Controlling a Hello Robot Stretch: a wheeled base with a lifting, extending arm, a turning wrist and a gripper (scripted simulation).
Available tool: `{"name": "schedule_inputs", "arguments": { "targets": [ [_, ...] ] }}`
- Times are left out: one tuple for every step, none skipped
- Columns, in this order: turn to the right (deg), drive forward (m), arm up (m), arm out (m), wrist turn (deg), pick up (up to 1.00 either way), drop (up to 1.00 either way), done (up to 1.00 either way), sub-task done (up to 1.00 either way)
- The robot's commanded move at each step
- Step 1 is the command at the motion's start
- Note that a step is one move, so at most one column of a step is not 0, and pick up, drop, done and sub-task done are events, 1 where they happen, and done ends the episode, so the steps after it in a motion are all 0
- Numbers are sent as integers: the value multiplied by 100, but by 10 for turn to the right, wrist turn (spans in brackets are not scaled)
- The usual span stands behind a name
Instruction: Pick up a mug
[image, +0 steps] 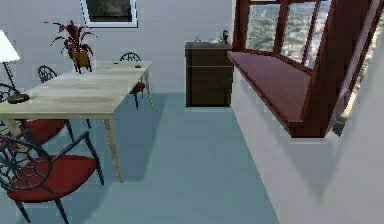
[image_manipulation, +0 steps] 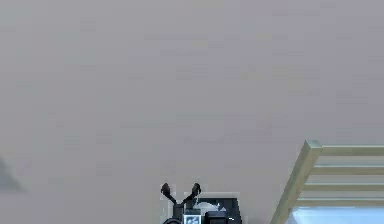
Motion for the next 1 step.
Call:
{"name": "schedule_inputs", "arguments": {
  "targets": [
    [0, 0, 0, 0, 210, 0, 0, 0, 0]
  ]
}}
